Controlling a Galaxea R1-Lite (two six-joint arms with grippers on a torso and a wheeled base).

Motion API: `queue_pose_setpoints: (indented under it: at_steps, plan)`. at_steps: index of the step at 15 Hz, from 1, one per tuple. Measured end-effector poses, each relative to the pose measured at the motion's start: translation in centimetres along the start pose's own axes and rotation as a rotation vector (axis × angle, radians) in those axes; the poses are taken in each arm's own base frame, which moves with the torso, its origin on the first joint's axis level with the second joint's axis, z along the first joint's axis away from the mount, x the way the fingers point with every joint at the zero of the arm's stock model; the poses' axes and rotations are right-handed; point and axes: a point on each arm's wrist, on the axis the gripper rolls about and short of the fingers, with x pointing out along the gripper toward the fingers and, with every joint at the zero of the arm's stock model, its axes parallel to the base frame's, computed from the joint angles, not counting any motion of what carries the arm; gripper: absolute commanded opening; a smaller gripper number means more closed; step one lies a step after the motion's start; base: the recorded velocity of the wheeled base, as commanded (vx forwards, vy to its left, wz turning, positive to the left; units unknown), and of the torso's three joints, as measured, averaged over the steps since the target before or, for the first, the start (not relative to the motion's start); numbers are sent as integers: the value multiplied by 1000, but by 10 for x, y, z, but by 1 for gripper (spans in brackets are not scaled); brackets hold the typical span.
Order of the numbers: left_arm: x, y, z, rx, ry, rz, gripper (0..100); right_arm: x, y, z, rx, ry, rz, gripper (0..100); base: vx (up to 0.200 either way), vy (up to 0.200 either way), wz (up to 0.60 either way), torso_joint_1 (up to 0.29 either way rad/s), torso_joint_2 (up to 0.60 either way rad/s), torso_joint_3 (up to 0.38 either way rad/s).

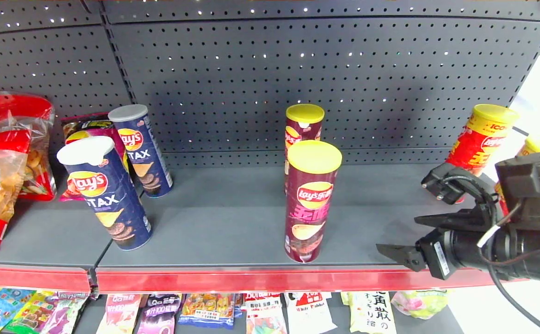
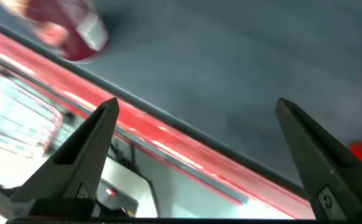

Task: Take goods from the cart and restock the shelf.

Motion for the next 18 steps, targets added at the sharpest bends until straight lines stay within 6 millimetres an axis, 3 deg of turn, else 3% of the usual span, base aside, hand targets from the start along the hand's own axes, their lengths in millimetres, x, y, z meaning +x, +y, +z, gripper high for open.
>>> queue_pose_setpoints:
  at_steps: [7,18]
  plan:
    - [0,0,0,0,0,0,100,35,6,18,-23,40,3,100,0,0,0,0,0,0]
    - [0,0,0,0,0,0,100,59,30,28,-75,29,53,100,0,0,0,0,0,0]
